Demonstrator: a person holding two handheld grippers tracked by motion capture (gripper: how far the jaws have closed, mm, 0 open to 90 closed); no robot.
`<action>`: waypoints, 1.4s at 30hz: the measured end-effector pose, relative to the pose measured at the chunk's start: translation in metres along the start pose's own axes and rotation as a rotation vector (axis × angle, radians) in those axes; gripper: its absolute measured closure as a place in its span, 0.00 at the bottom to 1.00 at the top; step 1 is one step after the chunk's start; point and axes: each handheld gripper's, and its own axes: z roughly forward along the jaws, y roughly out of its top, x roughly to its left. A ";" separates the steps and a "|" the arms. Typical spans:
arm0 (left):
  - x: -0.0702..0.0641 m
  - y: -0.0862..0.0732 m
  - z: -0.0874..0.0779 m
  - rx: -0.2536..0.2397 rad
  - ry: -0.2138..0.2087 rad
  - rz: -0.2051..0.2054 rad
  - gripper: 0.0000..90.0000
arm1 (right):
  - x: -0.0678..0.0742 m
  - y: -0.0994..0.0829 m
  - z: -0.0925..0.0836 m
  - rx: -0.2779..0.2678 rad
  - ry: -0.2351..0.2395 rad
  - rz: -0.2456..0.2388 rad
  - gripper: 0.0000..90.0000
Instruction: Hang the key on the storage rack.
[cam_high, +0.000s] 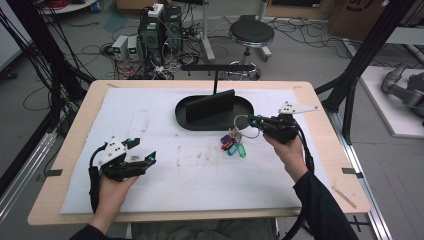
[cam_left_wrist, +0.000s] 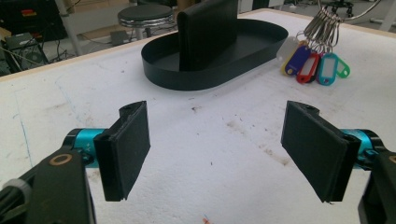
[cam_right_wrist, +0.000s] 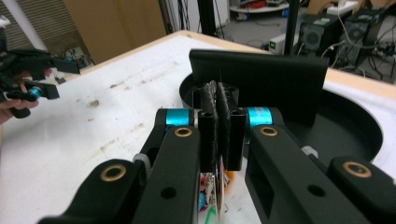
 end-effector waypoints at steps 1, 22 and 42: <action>0.000 0.000 0.000 0.001 0.001 0.001 0.26 | 0.000 0.002 -0.001 -0.006 0.004 0.001 0.97; 0.001 -0.001 0.000 0.001 0.004 -0.003 0.26 | -0.021 0.056 -0.013 -0.087 -0.008 -0.058 0.97; 0.003 -0.002 -0.001 0.000 0.003 -0.002 0.26 | -0.040 0.082 0.024 -0.056 -0.070 -0.082 0.97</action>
